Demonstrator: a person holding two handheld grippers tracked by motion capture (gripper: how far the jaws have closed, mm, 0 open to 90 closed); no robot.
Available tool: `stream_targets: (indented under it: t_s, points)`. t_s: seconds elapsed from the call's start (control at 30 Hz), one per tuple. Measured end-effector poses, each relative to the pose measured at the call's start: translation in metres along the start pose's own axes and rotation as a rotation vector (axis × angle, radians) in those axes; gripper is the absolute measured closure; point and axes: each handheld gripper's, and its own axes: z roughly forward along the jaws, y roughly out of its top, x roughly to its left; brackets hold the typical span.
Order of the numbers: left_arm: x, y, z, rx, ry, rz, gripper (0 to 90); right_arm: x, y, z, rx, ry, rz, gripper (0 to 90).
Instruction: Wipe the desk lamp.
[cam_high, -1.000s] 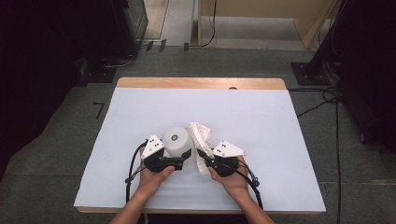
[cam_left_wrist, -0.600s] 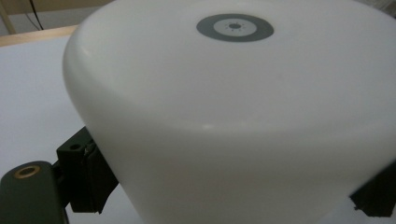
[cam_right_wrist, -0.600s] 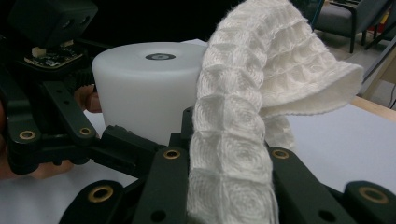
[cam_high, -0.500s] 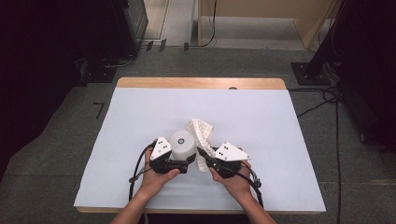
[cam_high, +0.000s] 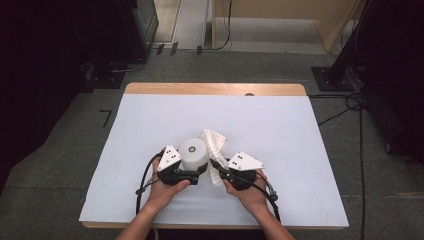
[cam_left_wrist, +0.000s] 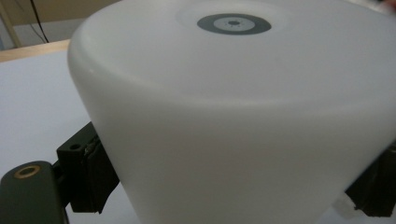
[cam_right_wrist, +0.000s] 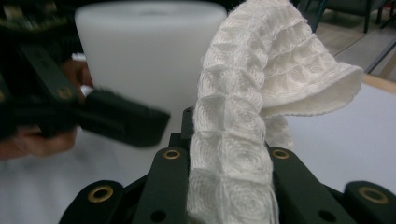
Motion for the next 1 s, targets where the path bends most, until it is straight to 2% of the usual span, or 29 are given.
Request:
stream_targets:
  t_s: [0.03, 0.07, 0.17, 0.3, 0.33, 0.43, 0.57, 0.63, 0.73, 0.77, 0.8, 0.83, 1.0]
  points:
    - [0.0, 0.0, 0.0, 0.0, 0.0, 0.0, 8.4, 0.0, 0.0, 0.0, 0.0, 0.0, 0.0, 78.3]
    - [-0.002, 0.0, 0.001, 0.007, 0.002, 0.011, 8.4, 0.0, 0.005, -0.005, -0.023, -0.006, 0.0, 78.4]
    - [-0.003, 0.0, 0.001, 0.001, 0.002, 0.01, 8.4, 0.0, 0.007, -0.007, -0.023, -0.003, 0.003, 78.4]
    - [-0.002, 0.001, -0.002, -0.015, 0.009, 0.012, 8.4, -0.001, 0.002, -0.003, 0.007, 0.005, 0.016, 78.5]
    - [-0.001, 0.003, -0.005, -0.033, 0.009, 0.003, 8.4, -0.001, -0.002, 0.002, 0.026, 0.009, 0.022, 78.5]
    - [0.001, 0.003, -0.007, -0.044, 0.006, -0.004, 8.4, -0.003, -0.006, 0.007, 0.057, 0.02, 0.036, 78.5]
    - [0.0, 0.001, -0.003, -0.036, 0.012, 0.023, 8.4, -0.003, -0.007, 0.009, 0.069, 0.012, 0.038, 78.5]
    - [-0.001, -0.002, 0.0, -0.033, 0.034, 0.047, 8.4, -0.004, -0.007, 0.009, 0.063, 0.004, 0.034, 78.5]
    - [0.001, -0.009, 0.006, -0.01, 0.083, 0.06, 8.4, -0.008, -0.006, 0.005, 0.048, -0.012, 0.037, 78.4]
    - [0.001, -0.009, 0.006, -0.01, 0.083, 0.06, 8.4, -0.008, -0.006, 0.005, 0.048, -0.012, 0.037, 78.4]
    - [0.001, -0.012, 0.01, 0.01, 0.115, 0.087, 8.4, -0.01, -0.006, 0.003, 0.043, -0.02, 0.042, 78.4]
    - [0.001, -0.014, 0.012, 0.021, 0.129, 0.093, 8.4, -0.01, -0.006, 0.003, 0.044, -0.022, 0.047, 78.4]
    - [0.0, -0.018, 0.014, 0.026, 0.132, 0.093, 8.4, -0.012, -0.007, 0.002, 0.042, -0.035, 0.046, 78.4]
